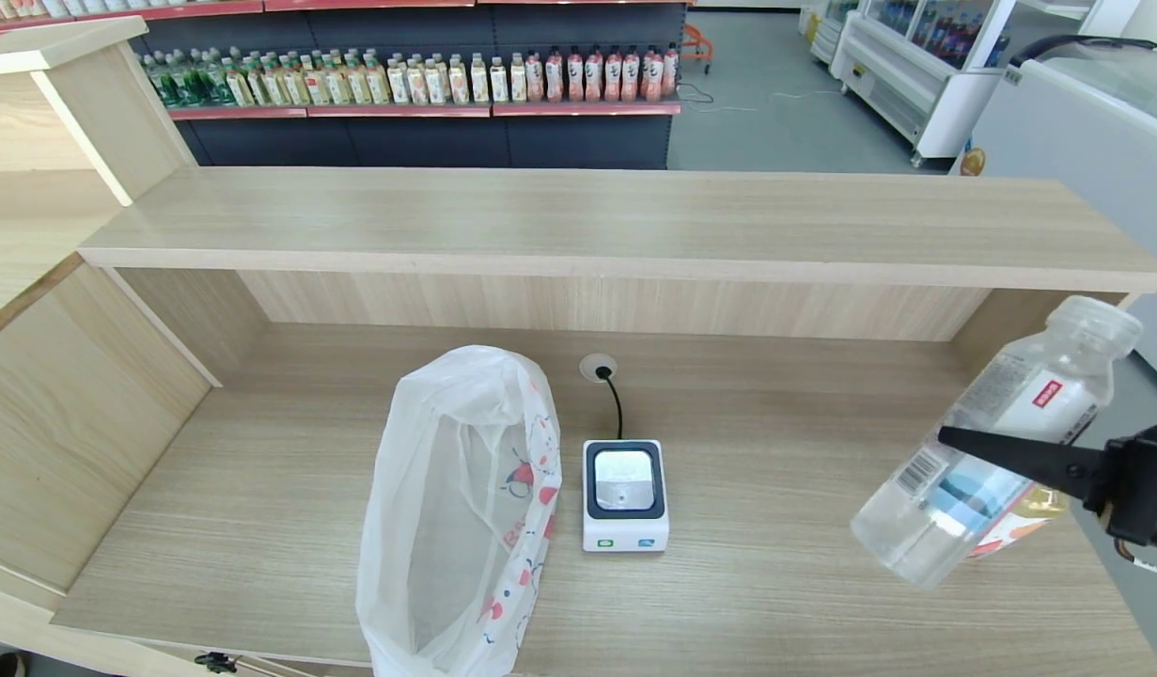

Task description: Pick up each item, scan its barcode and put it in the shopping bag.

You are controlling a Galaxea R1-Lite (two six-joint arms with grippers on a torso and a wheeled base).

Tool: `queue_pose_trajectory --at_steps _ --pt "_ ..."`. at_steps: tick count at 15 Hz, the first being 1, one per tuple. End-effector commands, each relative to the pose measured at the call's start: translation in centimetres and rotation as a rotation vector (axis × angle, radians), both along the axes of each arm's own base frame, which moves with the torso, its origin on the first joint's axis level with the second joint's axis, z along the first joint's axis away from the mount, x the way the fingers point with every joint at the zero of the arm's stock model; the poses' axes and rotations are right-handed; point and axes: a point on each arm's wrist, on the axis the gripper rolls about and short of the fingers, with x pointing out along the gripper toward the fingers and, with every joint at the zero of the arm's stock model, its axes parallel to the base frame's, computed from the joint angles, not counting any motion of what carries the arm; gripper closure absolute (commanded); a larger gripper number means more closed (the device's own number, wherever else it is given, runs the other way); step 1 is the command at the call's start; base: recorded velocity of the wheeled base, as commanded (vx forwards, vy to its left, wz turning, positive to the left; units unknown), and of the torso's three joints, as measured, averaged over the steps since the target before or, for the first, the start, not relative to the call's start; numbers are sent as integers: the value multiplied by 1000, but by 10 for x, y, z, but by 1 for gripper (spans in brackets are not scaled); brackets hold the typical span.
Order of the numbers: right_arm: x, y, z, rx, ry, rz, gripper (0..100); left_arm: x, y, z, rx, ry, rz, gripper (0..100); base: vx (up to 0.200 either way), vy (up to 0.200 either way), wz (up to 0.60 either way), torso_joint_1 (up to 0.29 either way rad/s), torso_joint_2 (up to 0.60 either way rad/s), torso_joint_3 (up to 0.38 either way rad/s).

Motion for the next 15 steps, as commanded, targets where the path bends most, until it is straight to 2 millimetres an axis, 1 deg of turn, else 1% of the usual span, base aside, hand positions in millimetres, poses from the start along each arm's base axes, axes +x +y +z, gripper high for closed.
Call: queue_pose_trajectory --at_steps 1,6,7,8,10,12,15 --pt "-7 2 13 69 11 -38 100 0 0 0 0 0 -1 0 0 0 0 0 0 0" --pt "-12 4 -1 97 208 -53 100 0 0 0 0 0 0 0 0 0 0 0 0 0" --pt "-12 4 -5 82 236 -94 100 0 0 0 0 0 0 0 0 0 0 0 0 0" --pt "-11 5 -7 55 237 -168 100 0 0 0 0 0 0 0 0 0 0 0 0 0" --pt "-13 7 -9 -4 252 -257 100 0 0 0 0 0 -1 0 0 0 0 0 0 0" --pt "-13 6 -7 -62 279 -324 100 0 0 0 0 0 0 0 0 0 0 0 0 0" --pt "-9 10 -6 -81 310 -335 100 0 0 0 0 0 0 0 0 0 0 0 0 0"
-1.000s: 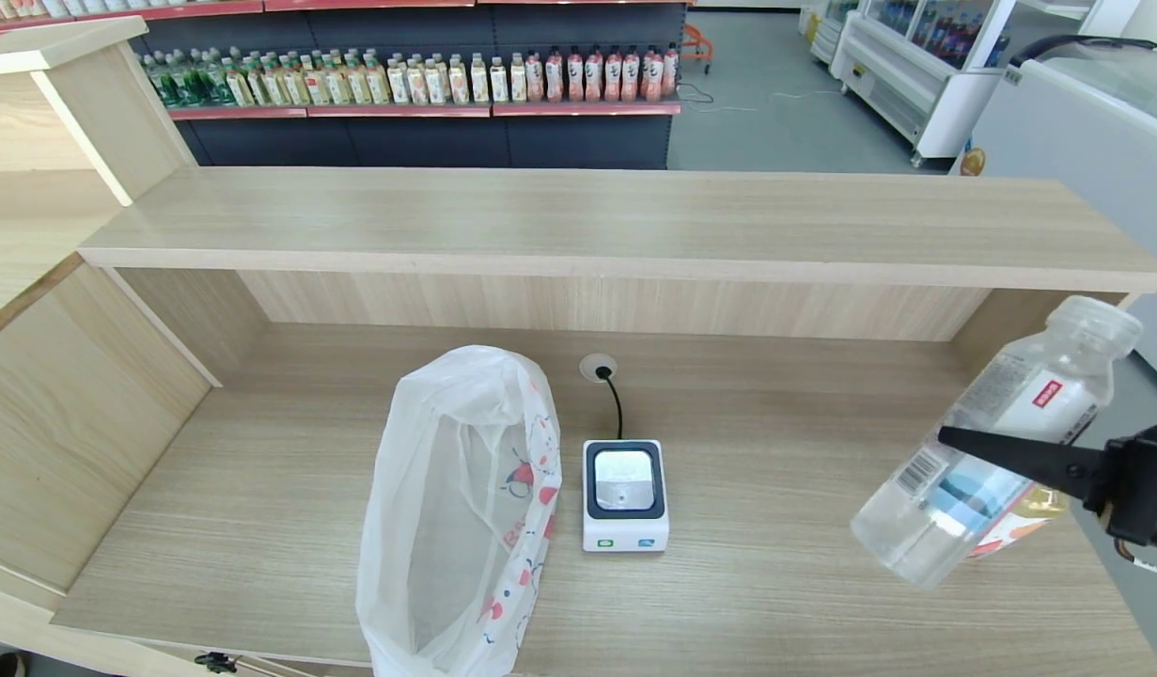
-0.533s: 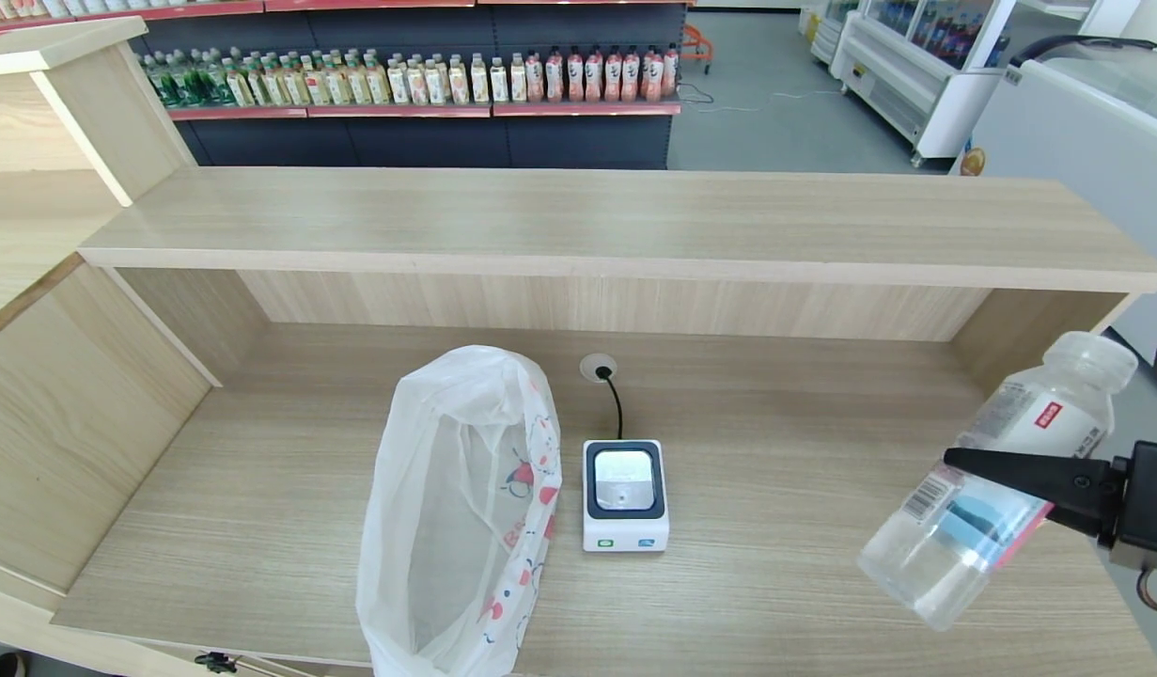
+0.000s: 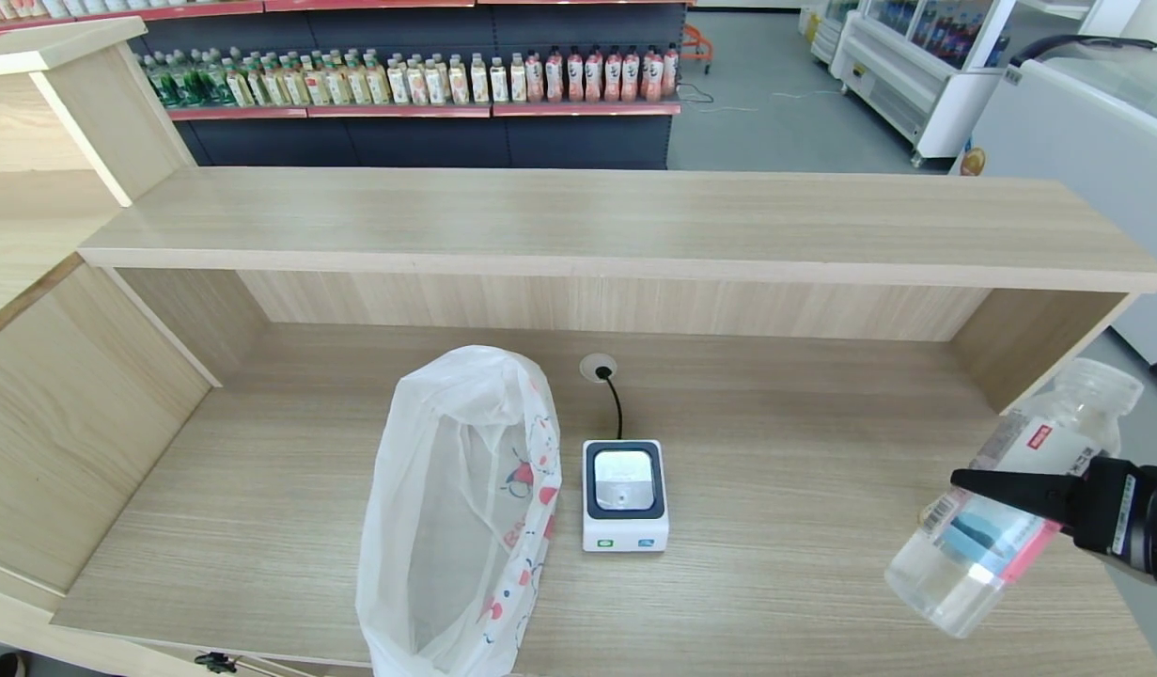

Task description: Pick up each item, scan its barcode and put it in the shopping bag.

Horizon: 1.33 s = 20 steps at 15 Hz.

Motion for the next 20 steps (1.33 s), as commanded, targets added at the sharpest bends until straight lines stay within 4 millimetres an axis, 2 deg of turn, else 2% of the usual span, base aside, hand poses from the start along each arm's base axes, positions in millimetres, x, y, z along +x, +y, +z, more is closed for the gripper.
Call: queue_pose_trajectory --at_steps 1,12,20 --pt "4 2 0 0 14 10 100 0 0 0 0 0 1 0 0 0 0 0 0 0" --pt "5 8 -3 8 31 43 100 0 0 0 0 0 -1 0 0 0 0 0 0 0" --pt "4 9 -6 5 39 46 100 0 0 0 0 0 1 0 0 200 0 5 0 3"
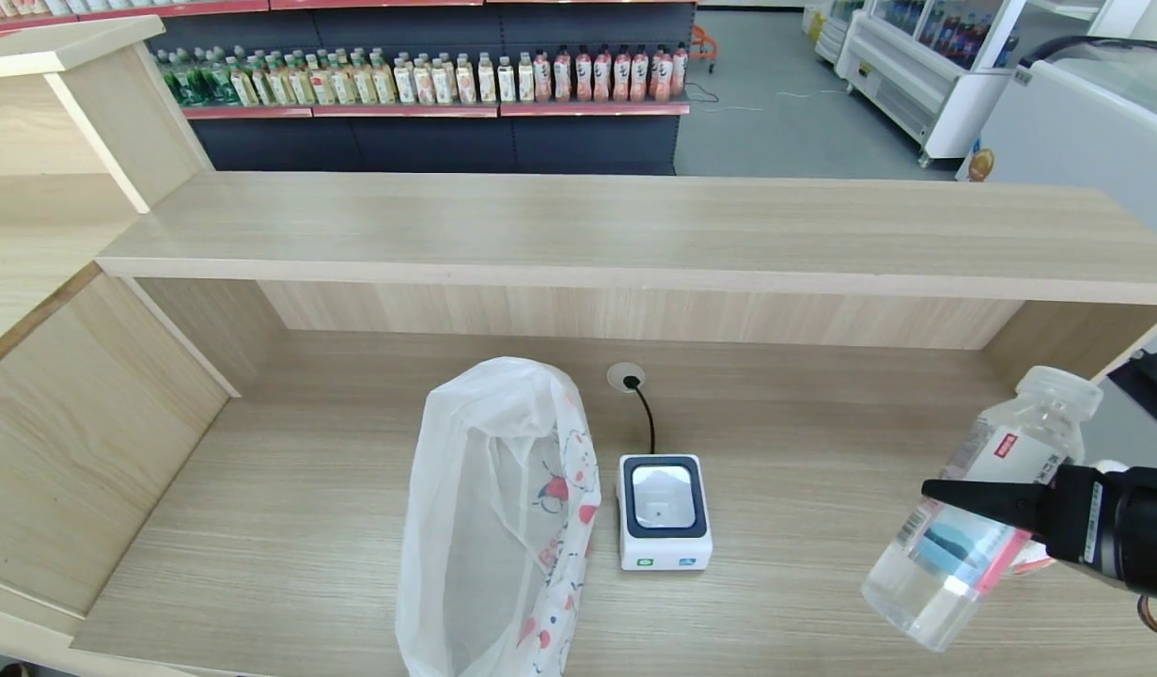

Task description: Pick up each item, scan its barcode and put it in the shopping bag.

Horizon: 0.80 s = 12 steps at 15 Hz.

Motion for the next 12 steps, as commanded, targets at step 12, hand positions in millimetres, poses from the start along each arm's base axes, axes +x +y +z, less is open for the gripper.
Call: queue_pose_trajectory --at_steps 12 --pt "38 14 -8 -93 70 -79 100 0 0 0 3 0 0 0 -67 17 0 0 -1 2"
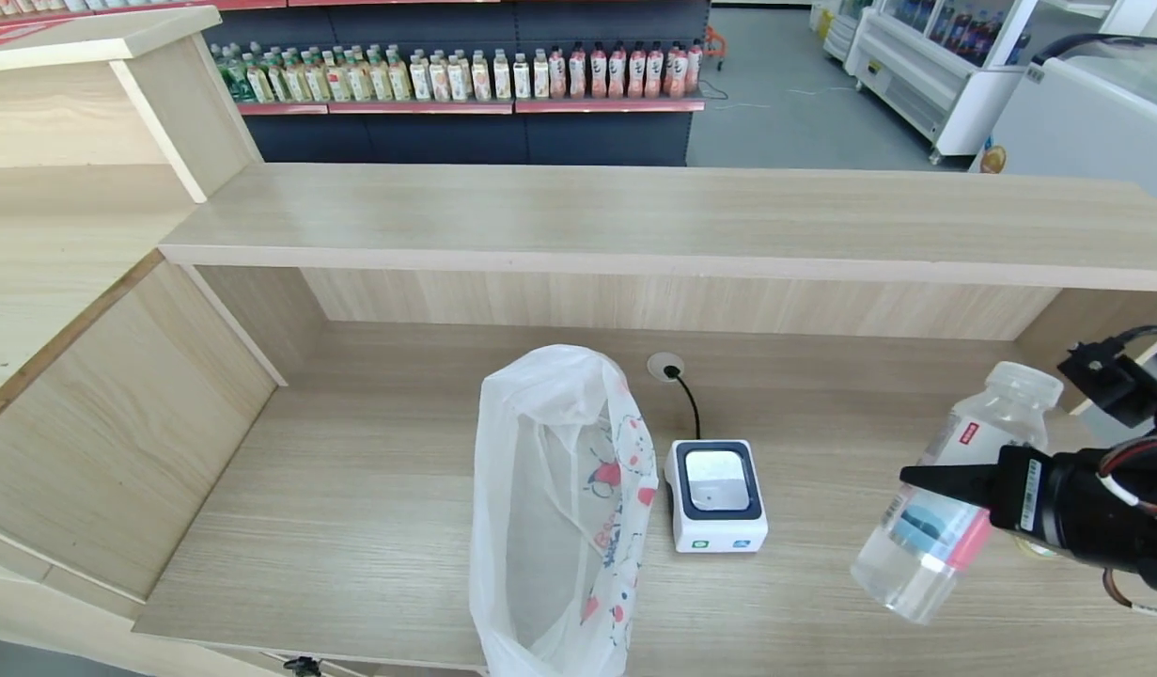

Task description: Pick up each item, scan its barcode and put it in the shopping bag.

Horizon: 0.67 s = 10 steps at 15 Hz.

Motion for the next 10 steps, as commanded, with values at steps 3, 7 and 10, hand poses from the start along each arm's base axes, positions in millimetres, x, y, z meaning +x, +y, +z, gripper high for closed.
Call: queue_pose_trajectory --at_steps 3,7,10 --pt "38 17 0 -36 32 1 100 0 0 0 1 0 0 0 0 0 0 0 0 0" --pt "86 46 12 -54 -6 10 100 0 0 0 1 0 0 0 0 0 0 0 0 0" --pt "109 59 10 -59 -1 22 100 0 0 0 1 0 0 0 0 0 0 0 0 0"
